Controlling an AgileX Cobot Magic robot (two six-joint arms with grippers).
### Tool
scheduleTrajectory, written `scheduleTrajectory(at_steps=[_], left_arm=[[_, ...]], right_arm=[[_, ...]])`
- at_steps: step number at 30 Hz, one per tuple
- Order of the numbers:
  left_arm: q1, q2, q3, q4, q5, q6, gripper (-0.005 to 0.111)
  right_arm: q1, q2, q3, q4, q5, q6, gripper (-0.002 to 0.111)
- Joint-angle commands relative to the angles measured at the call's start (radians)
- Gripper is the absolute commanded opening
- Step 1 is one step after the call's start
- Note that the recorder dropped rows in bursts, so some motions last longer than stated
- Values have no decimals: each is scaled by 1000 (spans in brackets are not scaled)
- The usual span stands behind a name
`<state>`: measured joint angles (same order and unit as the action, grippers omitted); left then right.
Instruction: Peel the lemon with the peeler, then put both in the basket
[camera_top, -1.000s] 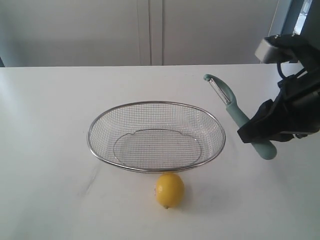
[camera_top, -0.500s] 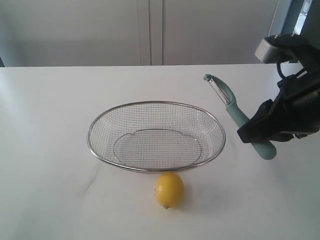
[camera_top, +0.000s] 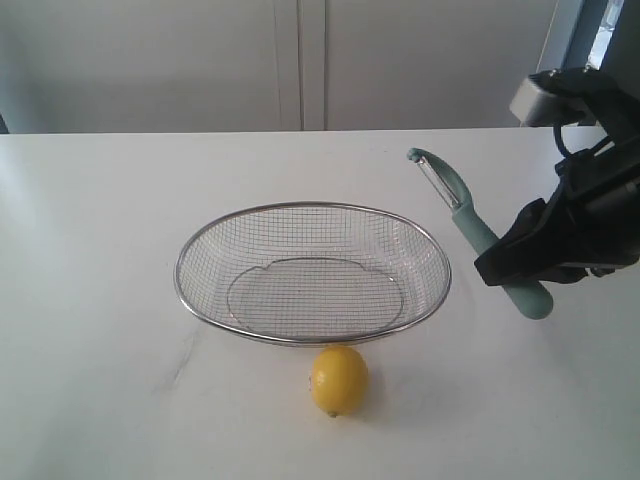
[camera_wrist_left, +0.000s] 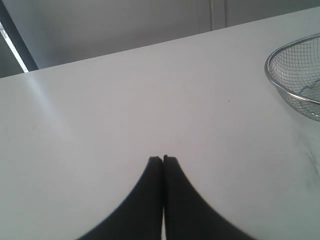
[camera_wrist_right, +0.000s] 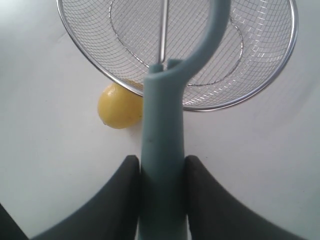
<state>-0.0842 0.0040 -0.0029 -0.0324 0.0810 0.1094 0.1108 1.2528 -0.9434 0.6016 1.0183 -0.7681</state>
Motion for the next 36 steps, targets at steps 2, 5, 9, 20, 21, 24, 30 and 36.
scheduleTrajectory(at_steps=[2,5,9,20,21,24,30,36], left_arm=[[2,-4,3,1,-12,3,0],[2,-4,3,1,-12,3,0],[2,-4,3,1,-71,-4,0],[2,-4,3,-60,-422,-357,0],[2,-4,3,-60,-471,-399,0],[2,-4,3,-60,-655,-435,0],[2,-4,-76,-60,-696,-419,0],[2,158,-238,-48,-710,-381,0]], right_arm=[[-5,-1,2,8,-6,-9,0],[-5,-1,2,8,-6,-9,0],[-5,-1,2,8,-8,-9,0],[-5,-1,2,8,-8,-9,0],[-5,-1,2,8,-9,-9,0],[-5,-1,2,8,-9,-9,0],[-5,-1,2,8,-9,-9,0],[-5,-1,2,8,-9,-9,0]])
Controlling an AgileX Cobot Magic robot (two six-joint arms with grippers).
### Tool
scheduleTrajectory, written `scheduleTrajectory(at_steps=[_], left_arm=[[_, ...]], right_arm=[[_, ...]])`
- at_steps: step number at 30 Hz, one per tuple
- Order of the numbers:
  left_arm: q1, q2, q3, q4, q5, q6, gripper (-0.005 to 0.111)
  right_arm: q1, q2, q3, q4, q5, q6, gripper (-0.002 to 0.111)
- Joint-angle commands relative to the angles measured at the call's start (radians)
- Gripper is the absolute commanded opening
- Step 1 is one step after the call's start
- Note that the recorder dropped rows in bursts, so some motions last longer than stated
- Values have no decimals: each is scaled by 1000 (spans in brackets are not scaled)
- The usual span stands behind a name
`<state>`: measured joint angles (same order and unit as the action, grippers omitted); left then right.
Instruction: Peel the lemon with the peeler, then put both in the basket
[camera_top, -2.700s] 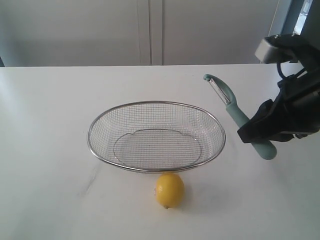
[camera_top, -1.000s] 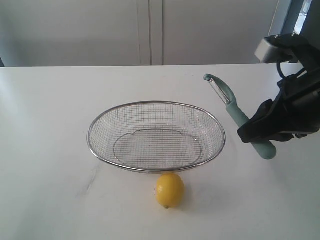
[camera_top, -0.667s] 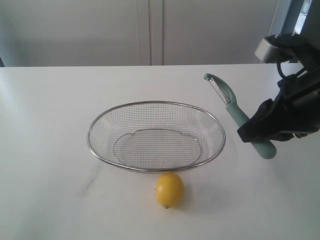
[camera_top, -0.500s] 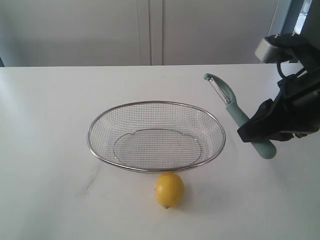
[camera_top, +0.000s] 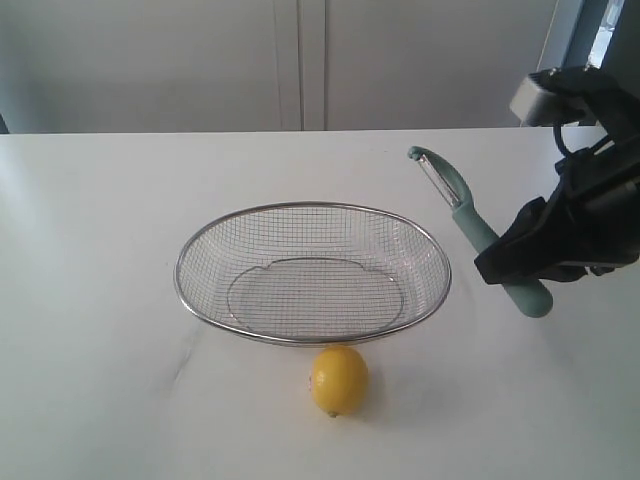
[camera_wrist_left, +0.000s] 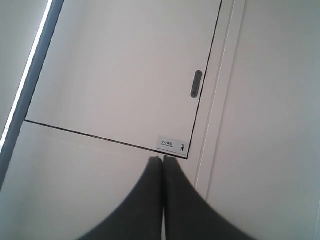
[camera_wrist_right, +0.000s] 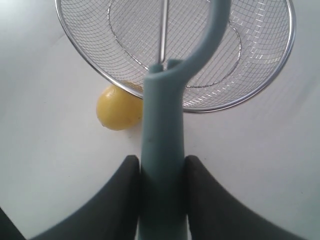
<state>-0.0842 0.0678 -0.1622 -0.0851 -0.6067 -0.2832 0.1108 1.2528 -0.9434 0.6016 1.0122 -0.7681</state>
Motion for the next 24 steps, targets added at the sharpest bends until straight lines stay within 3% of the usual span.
scheduleTrajectory(at_steps=[1,5,10,18,24], left_arm=[[2,128,-106,32,-35,12,0],[2,307,-251,208,-144,9,0],[2,514,-399,378,-96,11,0],[-3,822,-469,475,187,11,0],[-131,990,-600,503,529,17,0]], right_arm=[[-5,-1,2,8,-5,-9,0],[-5,-1,2,8,-5,-9,0],[-5,-1,2,8,-7,-9,0],[-5,-1,2,8,-95,-9,0],[-5,-1,2,8,-102,-9,0]])
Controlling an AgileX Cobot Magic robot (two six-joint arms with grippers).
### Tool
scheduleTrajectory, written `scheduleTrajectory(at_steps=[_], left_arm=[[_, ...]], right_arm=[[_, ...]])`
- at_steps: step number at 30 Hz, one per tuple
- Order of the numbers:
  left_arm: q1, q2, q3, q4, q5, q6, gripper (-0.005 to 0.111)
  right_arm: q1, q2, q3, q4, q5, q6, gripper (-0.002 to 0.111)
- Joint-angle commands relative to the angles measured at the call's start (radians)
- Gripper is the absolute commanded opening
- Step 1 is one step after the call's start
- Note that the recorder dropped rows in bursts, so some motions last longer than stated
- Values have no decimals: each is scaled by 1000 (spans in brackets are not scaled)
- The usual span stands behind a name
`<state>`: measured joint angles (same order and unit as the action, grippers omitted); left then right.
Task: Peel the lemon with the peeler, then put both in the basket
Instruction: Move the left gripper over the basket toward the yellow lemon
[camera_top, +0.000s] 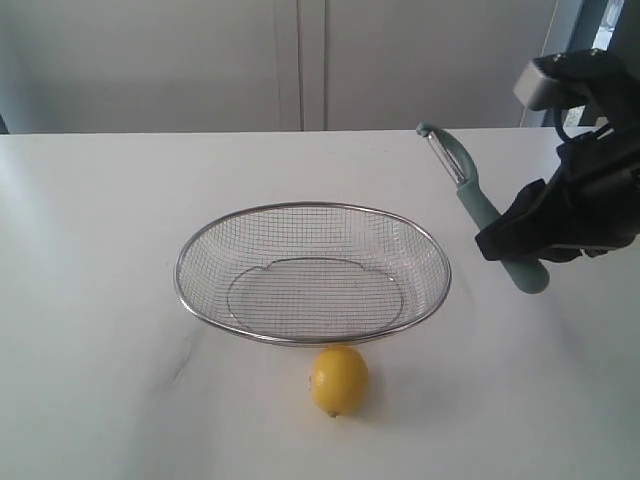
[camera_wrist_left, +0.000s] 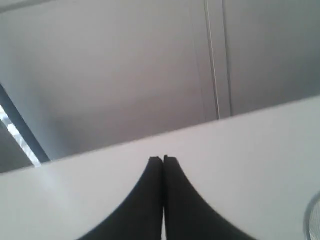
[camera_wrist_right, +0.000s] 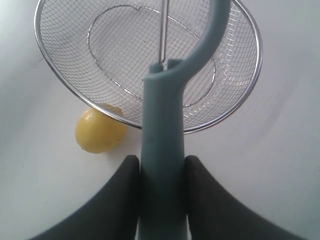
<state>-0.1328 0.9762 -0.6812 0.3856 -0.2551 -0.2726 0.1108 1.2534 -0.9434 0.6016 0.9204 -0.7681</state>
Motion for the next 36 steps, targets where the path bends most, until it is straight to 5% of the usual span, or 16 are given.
scheduleTrajectory(at_steps=[1,11,20,27,36], left_arm=[[-113,100,-105,44,227,11,0],[-466,224,-253,51,559,193,0],[-802,289,-269,-247,677,816,0],[-935,358,-269,-293,673,1156,0],[-979,440,-269,-295,641,1288,0]], right_arm=[[-5,-2,2,8,-10,-9,0],[-5,-2,2,8,-10,-9,0],[-5,-2,2,8,-3,-9,0],[-5,-2,2,8,-3,-9,0],[-5,-2,2,8,1,-9,0]])
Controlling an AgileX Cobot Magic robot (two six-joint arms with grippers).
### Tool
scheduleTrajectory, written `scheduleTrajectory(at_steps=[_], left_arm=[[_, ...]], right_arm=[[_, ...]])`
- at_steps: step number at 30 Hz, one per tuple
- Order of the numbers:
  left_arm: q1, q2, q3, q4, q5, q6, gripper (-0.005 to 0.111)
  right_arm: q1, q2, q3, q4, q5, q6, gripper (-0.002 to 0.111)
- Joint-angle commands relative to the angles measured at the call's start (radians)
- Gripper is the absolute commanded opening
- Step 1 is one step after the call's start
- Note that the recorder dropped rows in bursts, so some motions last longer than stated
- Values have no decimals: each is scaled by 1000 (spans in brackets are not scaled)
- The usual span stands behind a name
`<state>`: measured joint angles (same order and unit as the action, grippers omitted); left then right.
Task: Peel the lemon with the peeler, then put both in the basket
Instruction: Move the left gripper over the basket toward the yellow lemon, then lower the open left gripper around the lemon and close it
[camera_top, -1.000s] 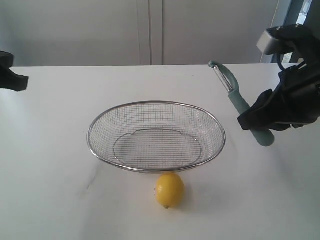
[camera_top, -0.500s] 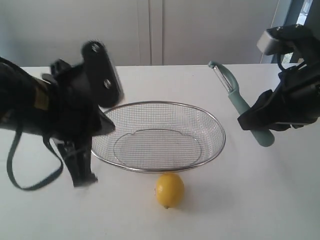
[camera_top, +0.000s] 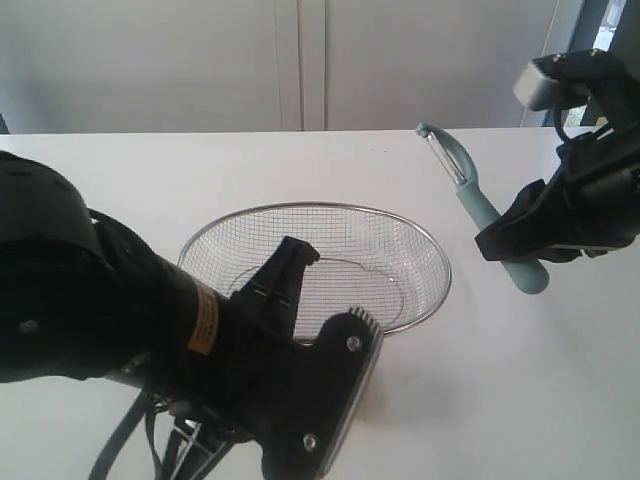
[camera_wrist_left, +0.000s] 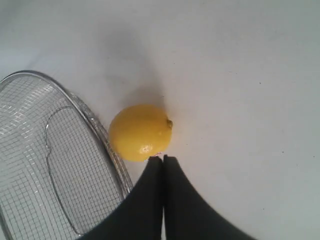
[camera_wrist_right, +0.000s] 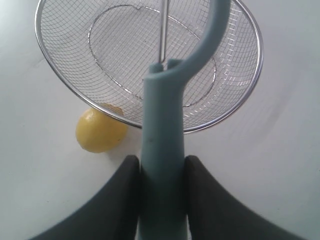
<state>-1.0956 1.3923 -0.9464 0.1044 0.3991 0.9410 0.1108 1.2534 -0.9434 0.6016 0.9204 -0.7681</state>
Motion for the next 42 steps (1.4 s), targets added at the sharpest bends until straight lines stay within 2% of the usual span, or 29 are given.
scheduleTrajectory(at_steps=[1,4,6,9,11,13,15,17,20,22,24,31,33,35,39,42], left_arm=[[-18,32,-4,-13,-18,126,0],[-23,55,-4,-19,-21,270,0],[-23,65,-4,-61,-49,245,0],[-23,67,-4,-199,-128,27,0],[-23,67,-4,-323,-196,-214,0],[-23,67,-4,-414,-215,-427,0],[-23,67,-4,-449,-207,-566,0],[-23,67,-4,-452,-195,-669,1],[-23,67,-4,-452,-193,-810,12],[-23,67,-4,-452,-178,-844,21],[-23,67,-4,-452,-158,-847,24],[-23,67,-4,-403,-85,-999,23],[-23,62,9,-355,-57,-1080,13],[-23,48,41,-325,-60,-1146,0],[-23,-2,147,-286,-131,-1288,0],[-23,-43,264,-277,-280,-1397,0]], right_arm=[[-5,-2,2,8,1,-9,0],[-5,-2,2,8,2,-9,0],[-5,-2,2,8,6,-9,0],[-5,-2,2,8,6,-9,0],[-5,-2,2,8,8,-9,0],[-5,-2,2,8,16,-9,0],[-5,-2,2,8,18,-9,0],[-5,-2,2,8,20,-9,0],[-5,-2,2,8,23,-9,0],[-5,-2,2,8,25,-9,0],[-5,-2,2,8,25,-9,0],[-5,-2,2,8,25,-9,0],[-5,-2,2,8,25,-9,0],[-5,-2,2,8,29,-9,0],[-5,-2,2,9,41,-9,0],[-5,-2,2,9,41,-9,0]])
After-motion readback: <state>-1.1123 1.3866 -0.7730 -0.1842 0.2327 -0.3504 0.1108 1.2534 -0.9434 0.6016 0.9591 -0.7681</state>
